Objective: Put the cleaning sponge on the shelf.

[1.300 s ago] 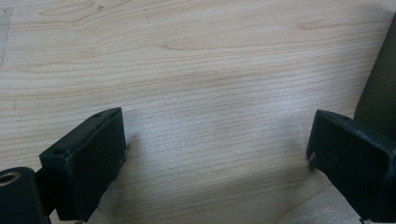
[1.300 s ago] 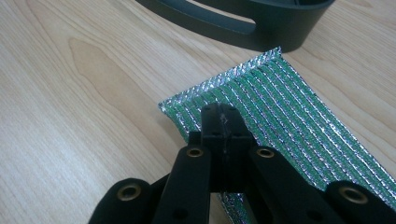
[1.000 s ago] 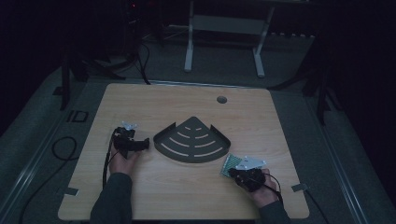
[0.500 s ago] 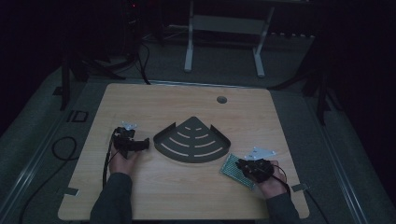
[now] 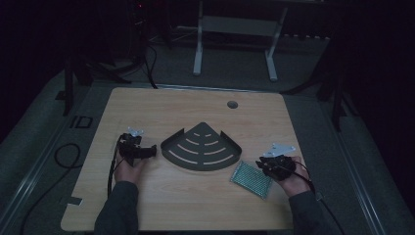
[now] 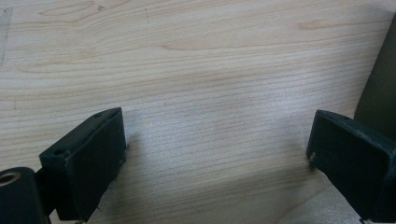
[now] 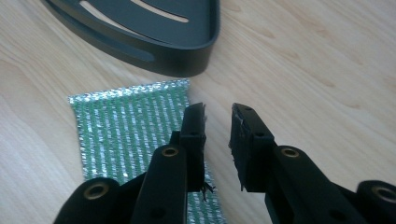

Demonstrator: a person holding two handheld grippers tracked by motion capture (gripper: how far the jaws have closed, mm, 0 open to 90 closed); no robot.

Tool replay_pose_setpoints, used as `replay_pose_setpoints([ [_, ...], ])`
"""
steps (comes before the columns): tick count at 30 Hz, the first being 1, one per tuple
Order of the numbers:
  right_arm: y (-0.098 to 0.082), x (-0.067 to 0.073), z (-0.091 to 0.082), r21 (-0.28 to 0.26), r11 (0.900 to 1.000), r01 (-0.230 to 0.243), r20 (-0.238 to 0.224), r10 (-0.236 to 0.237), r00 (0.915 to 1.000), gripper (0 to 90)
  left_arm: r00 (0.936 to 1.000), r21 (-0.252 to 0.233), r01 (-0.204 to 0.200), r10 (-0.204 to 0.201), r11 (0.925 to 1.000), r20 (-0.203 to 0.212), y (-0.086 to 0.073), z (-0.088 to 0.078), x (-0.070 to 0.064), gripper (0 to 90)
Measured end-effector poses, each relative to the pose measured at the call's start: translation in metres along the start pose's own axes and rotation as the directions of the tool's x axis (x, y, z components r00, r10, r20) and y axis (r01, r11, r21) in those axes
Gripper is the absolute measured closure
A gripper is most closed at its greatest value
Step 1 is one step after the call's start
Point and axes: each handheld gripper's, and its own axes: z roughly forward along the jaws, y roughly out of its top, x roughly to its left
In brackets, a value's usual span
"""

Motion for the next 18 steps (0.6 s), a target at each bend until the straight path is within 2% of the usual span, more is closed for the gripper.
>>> replay_pose_setpoints([
  [8, 0.008, -0.01, -0.001, 0.043, 0.998, 0.041, -0.011, -0.041, 0.9991, 73.4, 1.0, 0.0, 0.0, 0.0, 1.0, 0.0, 0.0, 0.0, 0.0, 5.0],
  [18, 0.018, -0.013, 0.004, 0.089, 0.993, 0.083, -0.042, -0.08, 0.9959, 73.5, 1.0, 0.0, 0.001, -0.001, 1.0, 0.0, 0.0, 0.0, 0.0, 4.9],
])
